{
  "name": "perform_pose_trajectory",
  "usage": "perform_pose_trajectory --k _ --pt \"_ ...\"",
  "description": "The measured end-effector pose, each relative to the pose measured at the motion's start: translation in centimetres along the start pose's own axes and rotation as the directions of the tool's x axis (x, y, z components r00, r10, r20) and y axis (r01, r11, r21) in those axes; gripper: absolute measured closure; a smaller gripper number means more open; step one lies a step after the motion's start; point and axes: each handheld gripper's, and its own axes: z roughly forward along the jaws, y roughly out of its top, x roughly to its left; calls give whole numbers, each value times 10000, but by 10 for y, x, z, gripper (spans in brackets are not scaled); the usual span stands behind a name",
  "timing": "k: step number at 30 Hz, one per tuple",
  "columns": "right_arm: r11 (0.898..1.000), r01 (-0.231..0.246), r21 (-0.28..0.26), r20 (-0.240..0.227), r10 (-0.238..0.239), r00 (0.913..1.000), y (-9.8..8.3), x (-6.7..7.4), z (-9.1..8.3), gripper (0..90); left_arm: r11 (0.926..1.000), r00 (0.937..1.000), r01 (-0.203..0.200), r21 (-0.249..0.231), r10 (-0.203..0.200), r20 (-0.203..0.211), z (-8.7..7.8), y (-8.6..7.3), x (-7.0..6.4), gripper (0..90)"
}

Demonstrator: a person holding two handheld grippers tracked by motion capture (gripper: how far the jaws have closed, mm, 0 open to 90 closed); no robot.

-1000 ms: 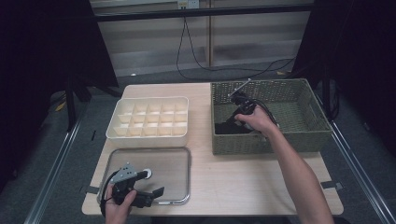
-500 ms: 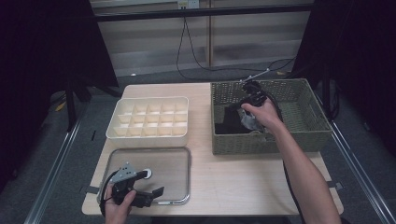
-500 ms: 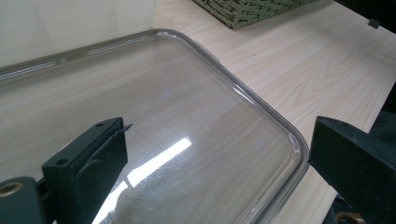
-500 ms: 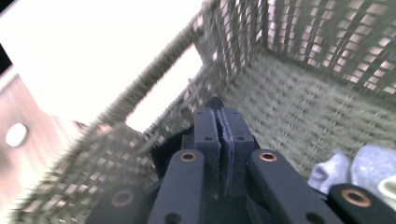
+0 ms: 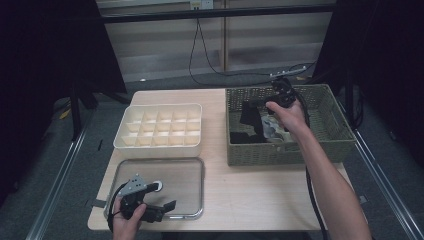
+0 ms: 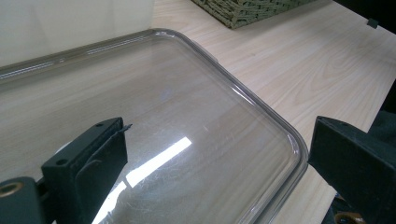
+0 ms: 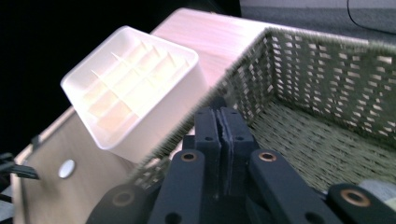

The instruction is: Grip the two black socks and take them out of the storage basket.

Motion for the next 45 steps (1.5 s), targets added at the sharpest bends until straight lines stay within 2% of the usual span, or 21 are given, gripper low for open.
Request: perform_pose_trajectory --k 4,8,12,17,25,36,45 --pt "9990 34 -440 -208 -43 9998 8 5 -11 867 10000 10000 10 -22 -10 -18 0 0 0 42" --pt "9979 94 -646 -164 -105 9998 12 8 -19 867 10000 10000 50 -45 -50 -27 -1 0 0 42" --pt "9938 -10 -1114 -426 -37 9991 17 9 -29 868 10000 10000 52 -45 -52 -29 -1 0 0 42" --pt "9892 38 -1467 -486 -111 9988 23 13 -41 868 10000 10000 21 -70 -22 -29 0 1 0 42" --pt "9814 104 -1916 -619 -226 9978 31 18 -54 869 9999 10000 10 -111 -10 -1 1 1 -1 42" --pt "9684 356 -2470 -719 -550 9959 46 33 -73 868 9999 10000 24 -114 -23 97 0 1 -1 42" --pt "9586 422 -2816 -860 -690 9939 52 40 -85 869 9999 10000 17 -105 -16 97 1 1 -1 42"
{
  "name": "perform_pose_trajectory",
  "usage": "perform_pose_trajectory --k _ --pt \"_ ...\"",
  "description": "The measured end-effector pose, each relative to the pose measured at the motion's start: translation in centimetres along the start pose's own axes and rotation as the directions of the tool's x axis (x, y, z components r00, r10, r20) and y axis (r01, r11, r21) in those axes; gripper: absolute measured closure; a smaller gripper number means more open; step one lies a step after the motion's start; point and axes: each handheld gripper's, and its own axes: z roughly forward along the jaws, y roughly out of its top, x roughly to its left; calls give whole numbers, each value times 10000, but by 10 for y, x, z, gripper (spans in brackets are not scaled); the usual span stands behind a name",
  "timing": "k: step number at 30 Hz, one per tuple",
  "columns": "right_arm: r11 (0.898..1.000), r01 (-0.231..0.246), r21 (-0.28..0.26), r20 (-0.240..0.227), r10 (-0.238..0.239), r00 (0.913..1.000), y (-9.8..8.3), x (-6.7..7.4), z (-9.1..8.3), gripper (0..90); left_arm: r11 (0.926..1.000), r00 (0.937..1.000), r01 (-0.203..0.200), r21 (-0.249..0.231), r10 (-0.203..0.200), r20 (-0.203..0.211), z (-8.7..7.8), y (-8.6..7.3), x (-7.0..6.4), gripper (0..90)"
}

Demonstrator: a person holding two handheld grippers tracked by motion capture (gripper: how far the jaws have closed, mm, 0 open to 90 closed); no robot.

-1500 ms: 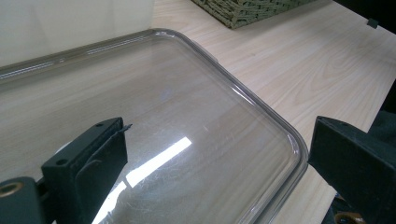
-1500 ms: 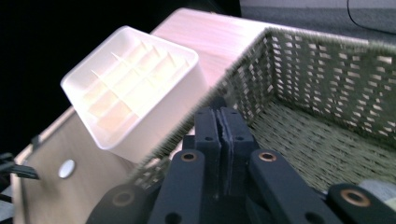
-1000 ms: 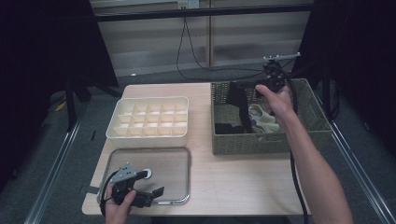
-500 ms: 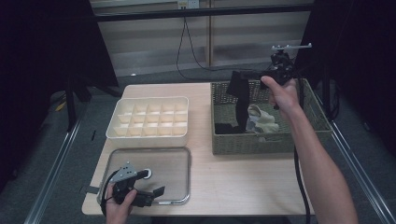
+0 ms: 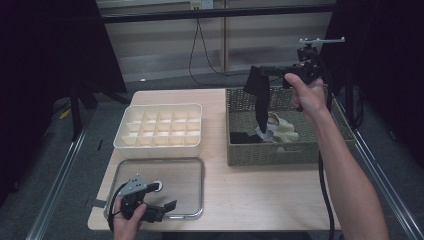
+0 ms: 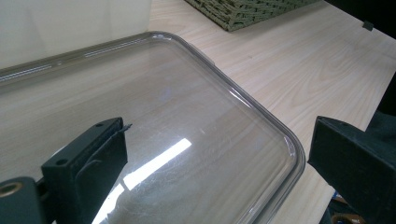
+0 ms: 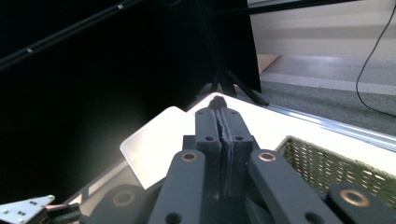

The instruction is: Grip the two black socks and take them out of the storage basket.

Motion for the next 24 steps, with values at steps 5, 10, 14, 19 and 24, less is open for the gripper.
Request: perform_pose_trajectory --k 5,10,14,19,24 --pt "9998 105 -184 -68 -106 9999 4 7 -6 868 10000 10000 -6 9 6 5 0 0 0 42" --pt "9995 127 -272 -126 -131 9998 4 13 -10 868 10000 10000 7 -2 -7 1 0 0 0 42" --pt "9988 166 -454 -247 -178 9995 5 17 -14 869 10000 10000 -34 39 34 20 1 0 -1 42" --pt "9980 232 -593 -371 -254 9990 7 23 -19 869 10000 10000 -52 36 52 18 1 0 -1 42" --pt "9971 357 -677 -488 -391 9980 12 28 -23 869 10000 10000 -36 46 36 0 0 0 -1 42"
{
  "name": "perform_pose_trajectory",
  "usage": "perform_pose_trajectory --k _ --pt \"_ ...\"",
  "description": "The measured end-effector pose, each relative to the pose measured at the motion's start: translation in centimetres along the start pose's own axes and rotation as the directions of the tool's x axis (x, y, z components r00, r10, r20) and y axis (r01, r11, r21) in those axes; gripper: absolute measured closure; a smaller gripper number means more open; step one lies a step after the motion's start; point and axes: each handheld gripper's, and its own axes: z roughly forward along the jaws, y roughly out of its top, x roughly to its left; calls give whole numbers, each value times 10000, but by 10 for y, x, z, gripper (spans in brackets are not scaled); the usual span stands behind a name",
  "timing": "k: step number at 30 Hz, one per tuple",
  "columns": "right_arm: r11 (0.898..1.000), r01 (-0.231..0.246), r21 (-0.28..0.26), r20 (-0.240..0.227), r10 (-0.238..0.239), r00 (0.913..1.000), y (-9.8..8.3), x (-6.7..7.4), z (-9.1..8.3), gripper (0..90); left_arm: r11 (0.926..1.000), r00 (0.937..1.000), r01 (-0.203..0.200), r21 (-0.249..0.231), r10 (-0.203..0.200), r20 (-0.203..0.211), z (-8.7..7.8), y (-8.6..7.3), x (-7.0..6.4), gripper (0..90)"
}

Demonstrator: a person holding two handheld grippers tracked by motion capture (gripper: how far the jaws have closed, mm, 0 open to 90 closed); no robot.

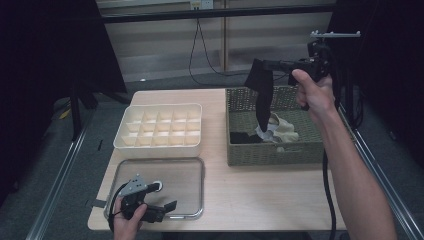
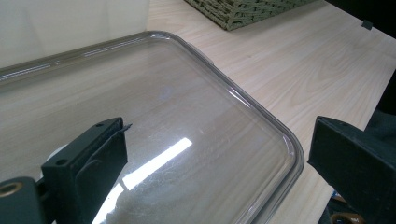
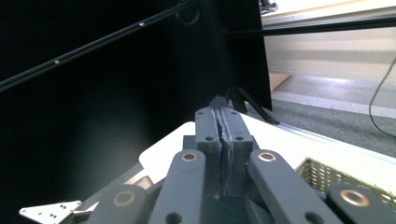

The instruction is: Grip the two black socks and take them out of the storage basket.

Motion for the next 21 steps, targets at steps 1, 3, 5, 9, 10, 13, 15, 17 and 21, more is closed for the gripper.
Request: perform_pose_trajectory --k 1,3,5,9,10,13,15,17,21 --pt "10000 19 -22 -6 -19 10000 1 1 -1 869 10000 10000 1 2 -1 1 0 0 0 42" --pt "9999 65 -80 -23 -65 10000 4 4 -2 869 10000 10000 20 -10 -20 -2 0 0 0 42" --pt "9999 109 -84 -20 -109 9999 6 6 -3 870 10000 10000 21 -40 -21 -9 0 0 0 42" --pt "9995 272 -149 -34 -273 9996 9 13 -6 870 9999 10000 23 -102 -23 -11 -1 0 1 41" --pt "9995 277 -162 -47 -278 9996 10 14 -7 869 9999 10000 36 -94 -36 8 -1 0 1 41" --pt "9989 405 -232 -96 -408 9991 14 22 -11 870 10000 10000 -2 -37 2 -27 0 0 0 41" --pt "9986 476 -240 -145 -480 9987 17 25 -13 870 10000 10000 -35 -14 35 -6 0 0 0 41" --pt "9981 568 -237 -155 -572 9982 19 30 -15 870 10000 10000 -30 -39 30 26 0 0 0 41" --pt "9973 677 -272 -281 -684 9973 20 40 -18 870 10000 10000 -22 -46 22 -13 -1 0 0 41"
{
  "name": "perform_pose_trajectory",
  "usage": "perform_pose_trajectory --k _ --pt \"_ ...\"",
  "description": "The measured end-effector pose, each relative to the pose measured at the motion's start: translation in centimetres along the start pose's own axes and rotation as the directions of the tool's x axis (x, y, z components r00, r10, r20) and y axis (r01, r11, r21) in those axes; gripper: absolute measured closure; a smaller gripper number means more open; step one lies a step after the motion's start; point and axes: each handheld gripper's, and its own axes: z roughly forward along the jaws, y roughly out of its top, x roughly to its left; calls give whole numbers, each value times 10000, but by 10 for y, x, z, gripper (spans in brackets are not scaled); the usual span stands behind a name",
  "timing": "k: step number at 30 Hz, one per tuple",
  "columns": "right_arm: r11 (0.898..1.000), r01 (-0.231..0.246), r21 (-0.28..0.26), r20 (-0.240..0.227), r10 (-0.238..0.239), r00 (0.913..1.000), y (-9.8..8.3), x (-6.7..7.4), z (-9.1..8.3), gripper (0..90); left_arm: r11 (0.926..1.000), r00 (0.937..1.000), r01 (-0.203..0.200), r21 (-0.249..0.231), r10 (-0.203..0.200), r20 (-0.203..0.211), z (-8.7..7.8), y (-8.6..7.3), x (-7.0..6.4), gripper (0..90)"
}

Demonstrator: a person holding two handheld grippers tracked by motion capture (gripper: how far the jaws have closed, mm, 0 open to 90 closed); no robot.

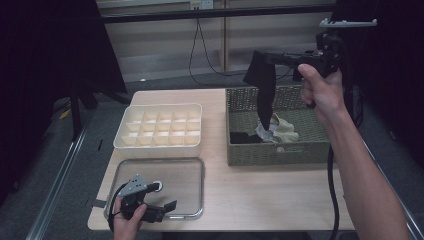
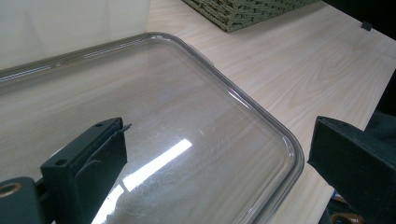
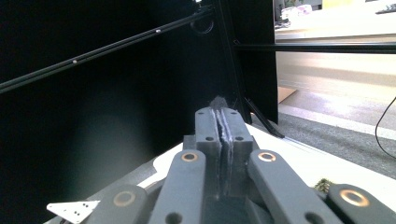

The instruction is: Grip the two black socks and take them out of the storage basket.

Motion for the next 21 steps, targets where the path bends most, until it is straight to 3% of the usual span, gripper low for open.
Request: perform_pose_trajectory --k 11,21 --pt "9993 345 -109 -615 -351 9975 -3 34 -5 870 10000 10000 -29 -6 29 67 1 0 -2 41" --pt "9989 350 319 -657 -329 9973 -20 56 -5 872 9998 9999 -152 83 152 80 3 1 -3 41"
